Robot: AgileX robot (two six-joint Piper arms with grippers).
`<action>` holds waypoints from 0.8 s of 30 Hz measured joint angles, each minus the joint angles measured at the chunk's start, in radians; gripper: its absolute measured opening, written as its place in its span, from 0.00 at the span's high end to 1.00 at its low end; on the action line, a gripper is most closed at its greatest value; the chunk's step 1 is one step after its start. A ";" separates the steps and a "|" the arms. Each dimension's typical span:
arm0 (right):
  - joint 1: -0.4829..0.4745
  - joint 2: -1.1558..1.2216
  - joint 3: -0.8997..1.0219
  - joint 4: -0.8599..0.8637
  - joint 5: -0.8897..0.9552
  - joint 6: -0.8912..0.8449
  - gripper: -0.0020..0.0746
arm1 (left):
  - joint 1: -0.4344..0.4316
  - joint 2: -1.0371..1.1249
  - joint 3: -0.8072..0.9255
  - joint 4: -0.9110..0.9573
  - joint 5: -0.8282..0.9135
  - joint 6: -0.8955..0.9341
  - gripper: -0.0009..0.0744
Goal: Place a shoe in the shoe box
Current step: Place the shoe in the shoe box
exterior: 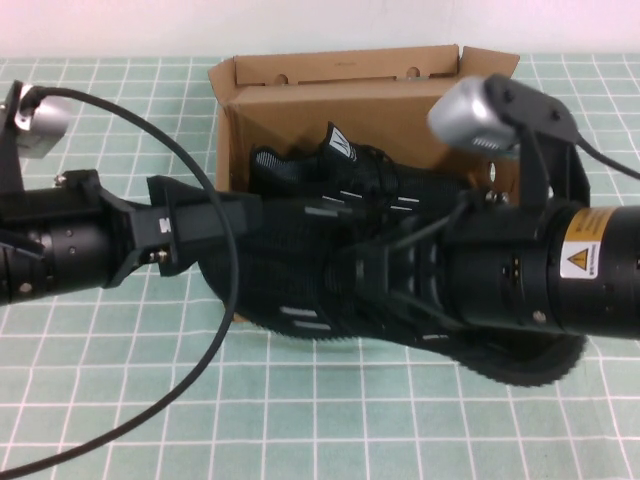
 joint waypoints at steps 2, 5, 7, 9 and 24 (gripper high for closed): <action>0.000 0.000 0.000 0.000 0.021 -0.112 0.98 | 0.000 0.000 0.000 0.013 -0.010 -0.015 0.12; 0.000 0.000 0.000 0.000 0.067 -0.203 0.98 | 0.000 0.000 0.000 0.022 -0.011 -0.022 0.11; 0.000 -0.004 0.000 0.000 0.108 -0.248 0.98 | 0.002 0.000 0.000 0.032 -0.011 -0.035 0.11; 0.000 -0.011 0.000 -0.020 0.140 -0.267 0.98 | 0.012 0.000 0.000 0.036 -0.011 -0.064 0.11; 0.000 -0.077 -0.006 -0.288 0.166 -0.273 0.98 | 0.075 0.000 0.000 0.197 0.214 -0.150 0.75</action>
